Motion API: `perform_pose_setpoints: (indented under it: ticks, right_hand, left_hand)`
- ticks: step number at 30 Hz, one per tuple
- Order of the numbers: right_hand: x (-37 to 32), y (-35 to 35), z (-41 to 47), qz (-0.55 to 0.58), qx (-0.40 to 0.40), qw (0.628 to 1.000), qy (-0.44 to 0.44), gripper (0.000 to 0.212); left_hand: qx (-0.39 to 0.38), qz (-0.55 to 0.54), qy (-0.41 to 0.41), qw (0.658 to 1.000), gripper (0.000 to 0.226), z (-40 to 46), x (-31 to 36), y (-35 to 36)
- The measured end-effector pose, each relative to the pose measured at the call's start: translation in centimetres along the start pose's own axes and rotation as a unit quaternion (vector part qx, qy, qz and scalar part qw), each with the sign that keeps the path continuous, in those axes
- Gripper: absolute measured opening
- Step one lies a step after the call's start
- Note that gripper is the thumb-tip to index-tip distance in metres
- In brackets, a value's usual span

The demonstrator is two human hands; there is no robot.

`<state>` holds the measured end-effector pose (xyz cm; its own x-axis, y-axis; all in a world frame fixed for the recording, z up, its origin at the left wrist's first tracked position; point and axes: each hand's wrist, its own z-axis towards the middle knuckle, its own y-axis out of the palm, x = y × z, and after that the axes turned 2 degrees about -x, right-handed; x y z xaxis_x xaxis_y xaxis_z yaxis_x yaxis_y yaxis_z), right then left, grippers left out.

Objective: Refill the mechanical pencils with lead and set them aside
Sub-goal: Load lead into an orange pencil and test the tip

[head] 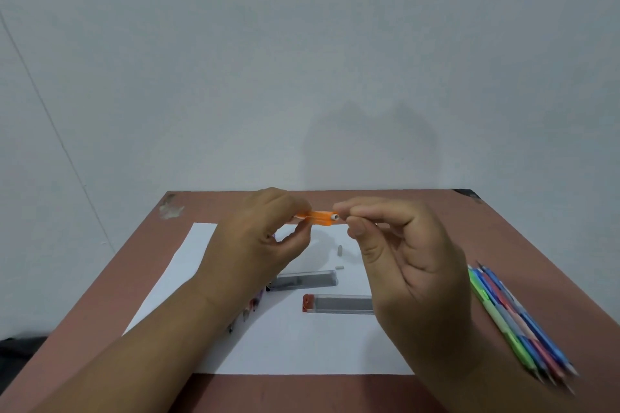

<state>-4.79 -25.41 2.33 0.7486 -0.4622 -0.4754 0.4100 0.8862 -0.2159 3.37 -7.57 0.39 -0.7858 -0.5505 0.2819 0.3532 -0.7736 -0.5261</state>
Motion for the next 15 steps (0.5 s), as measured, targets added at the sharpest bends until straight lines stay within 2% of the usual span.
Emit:
perform_pose_setpoints:
  ticks: [15]
  right_hand:
    - [0.48, -0.40, -0.03, -0.069, 0.006, 0.998, -0.001, 0.011]
  left_hand:
    - [0.002, 0.025, -0.005, 1.000, 0.018, -0.07, -0.25, 0.29]
